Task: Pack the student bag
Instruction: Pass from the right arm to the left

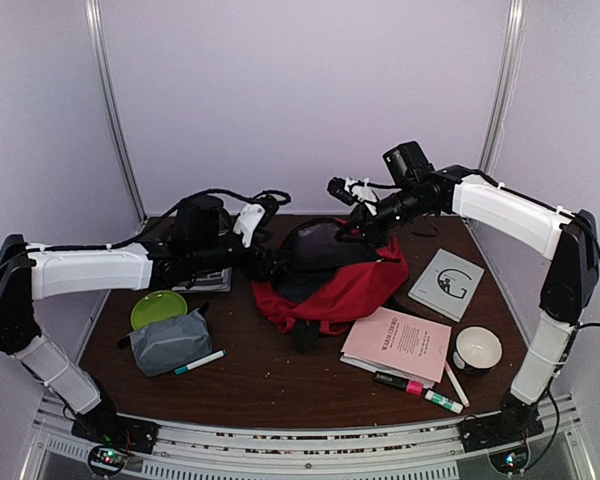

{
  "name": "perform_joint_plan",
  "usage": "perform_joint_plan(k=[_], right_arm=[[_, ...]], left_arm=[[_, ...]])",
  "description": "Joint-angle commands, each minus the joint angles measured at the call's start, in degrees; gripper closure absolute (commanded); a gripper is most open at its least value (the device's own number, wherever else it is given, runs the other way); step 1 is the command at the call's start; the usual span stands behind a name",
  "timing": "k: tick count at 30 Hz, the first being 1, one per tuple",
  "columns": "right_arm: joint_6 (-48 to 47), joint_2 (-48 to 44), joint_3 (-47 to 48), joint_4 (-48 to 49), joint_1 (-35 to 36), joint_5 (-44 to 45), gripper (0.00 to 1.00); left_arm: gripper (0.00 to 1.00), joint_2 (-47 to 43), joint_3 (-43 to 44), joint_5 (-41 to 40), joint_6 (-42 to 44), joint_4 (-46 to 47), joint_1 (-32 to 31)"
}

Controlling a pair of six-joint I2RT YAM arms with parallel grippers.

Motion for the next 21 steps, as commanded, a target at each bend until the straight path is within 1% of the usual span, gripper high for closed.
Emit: perform_joint_plan(k=[1,3,5,7,8,10,12,14,15,16,17,19,21], right_arm=[[-0.64,-1.97,1.57,0.43,-0.33,-3.26,1.00],[-1.73,-2.32,1.19,-0.45,-0.33,-3.25,1.00],[-2.39,-2.88,0.36,-0.67,-0.33,-2.99,1.00],[-2.28,-3.45,-0.60,-0.21,-0.50,-2.56,1.00],[-1.70,-3.60,-0.91,0.38,-0.61,-2.31,1.00],[0.17,-3.71,-1.19,1.31,-1.10,-2.66,1.00],[1.78,-3.79,-1.32,2.34,-1.90,-2.81,1.00],[2.82,-3.99,-1.95,3.42,-2.59,-1.54,1.00],[3.57,-4.04,-2.43,4.01,-2.80,-0.05,1.00],[5.00,-4.21,-3.22,5.27,-2.93,2.32,1.00],[5.94,-4.25,-3.78,5.73,-3.08,3.81,1.00],[5.75,-4.56,-4.09,3.54,-3.14,4.86,0.86],[5.06,-6.01,-4.54,0.90,-3.02,4.08,0.79]], left_arm=[[0.22,5.17,6.22,-0.66,4.32,7.55,-0.52],[0.23,6.94,7.02,-4.19,4.84,9.09,-0.73],[0.24,8.32,6.44,-5.33,5.83,12.23,-0.75],[0.28,9.94,7.58,-2.57,7.71,12.01,-0.75],[0.33,10.76,8.58,-0.73,8.25,10.62,-0.68],[0.46,11.95,10.27,2.68,8.41,8.47,-0.74],[0.59,12.25,10.77,4.12,7.76,8.13,-0.68],[0.83,12.59,12.01,3.07,7.80,7.04,-0.68],[0.96,12.98,13.66,1.87,8.30,4.97,-0.70],[1.00,13.45,16.00,-0.10,9.15,2.23,-0.61],[1.00,14.07,18.56,-2.51,9.70,-0.37,-0.57],[1.00,15.04,23.30,-7.44,9.97,-4.42,0.12],[1.00,15.22,26.69,-10.48,7.59,-6.38,1.51]])
